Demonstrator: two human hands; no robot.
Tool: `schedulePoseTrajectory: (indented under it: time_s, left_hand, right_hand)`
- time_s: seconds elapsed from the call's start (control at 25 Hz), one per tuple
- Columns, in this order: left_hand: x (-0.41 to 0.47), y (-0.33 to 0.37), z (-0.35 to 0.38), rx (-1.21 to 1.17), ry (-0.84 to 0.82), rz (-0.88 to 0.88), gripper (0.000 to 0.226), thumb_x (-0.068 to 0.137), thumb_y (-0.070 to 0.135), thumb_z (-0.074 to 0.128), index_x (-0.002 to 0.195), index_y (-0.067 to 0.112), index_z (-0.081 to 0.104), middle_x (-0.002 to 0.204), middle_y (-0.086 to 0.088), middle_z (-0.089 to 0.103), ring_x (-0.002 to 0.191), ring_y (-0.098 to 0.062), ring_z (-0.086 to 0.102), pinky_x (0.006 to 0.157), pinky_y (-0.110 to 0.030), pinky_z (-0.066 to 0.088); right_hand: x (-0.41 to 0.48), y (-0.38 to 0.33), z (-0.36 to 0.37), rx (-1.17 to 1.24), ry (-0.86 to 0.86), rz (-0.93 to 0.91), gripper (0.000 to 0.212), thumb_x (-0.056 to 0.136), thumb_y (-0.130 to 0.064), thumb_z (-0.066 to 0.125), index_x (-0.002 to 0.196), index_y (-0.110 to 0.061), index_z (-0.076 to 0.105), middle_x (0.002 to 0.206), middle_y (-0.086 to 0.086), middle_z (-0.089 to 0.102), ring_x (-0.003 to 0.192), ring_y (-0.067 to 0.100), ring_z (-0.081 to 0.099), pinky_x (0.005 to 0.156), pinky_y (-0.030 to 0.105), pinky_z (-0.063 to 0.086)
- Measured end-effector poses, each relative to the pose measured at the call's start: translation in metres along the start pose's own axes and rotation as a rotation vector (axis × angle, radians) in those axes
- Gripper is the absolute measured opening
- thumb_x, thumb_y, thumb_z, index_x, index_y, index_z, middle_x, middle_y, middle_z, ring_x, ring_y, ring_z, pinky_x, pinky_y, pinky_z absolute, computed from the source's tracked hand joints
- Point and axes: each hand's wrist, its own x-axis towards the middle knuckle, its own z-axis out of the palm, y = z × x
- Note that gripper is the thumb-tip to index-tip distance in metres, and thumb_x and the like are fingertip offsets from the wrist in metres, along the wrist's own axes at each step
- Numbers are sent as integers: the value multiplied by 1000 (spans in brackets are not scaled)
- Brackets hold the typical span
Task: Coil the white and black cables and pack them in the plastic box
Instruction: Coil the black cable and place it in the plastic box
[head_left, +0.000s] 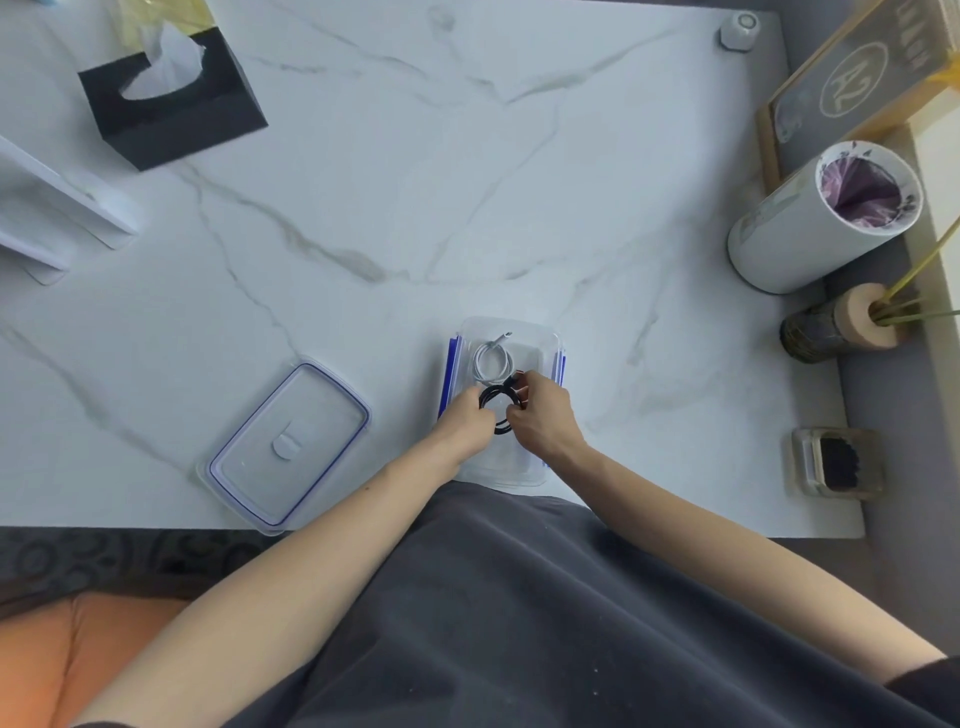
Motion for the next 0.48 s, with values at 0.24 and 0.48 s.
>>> schedulePoseTrajectory:
  time_s: [0.24,0.48]
  left_hand:
    - [5,0,-1,-8,-15,-85,48,85,-1,35,129,8,51,126,-16,60,111,-31,53,85,-35,41]
    - [10,0,1,9,-47,-109,50,83,3,37,130,13,51,116,-9,62,97,-23,51,75,-30,38]
  right_hand:
    - [7,-2,7,-80,-69,32,42,85,7,41,124,-1,54,123,17,63,108,33,59,68,27,39]
    - [12,-3,9,-47,-134,103,40,88,0,45,127,-3,52,122,17,63,96,29,58,69,30,45]
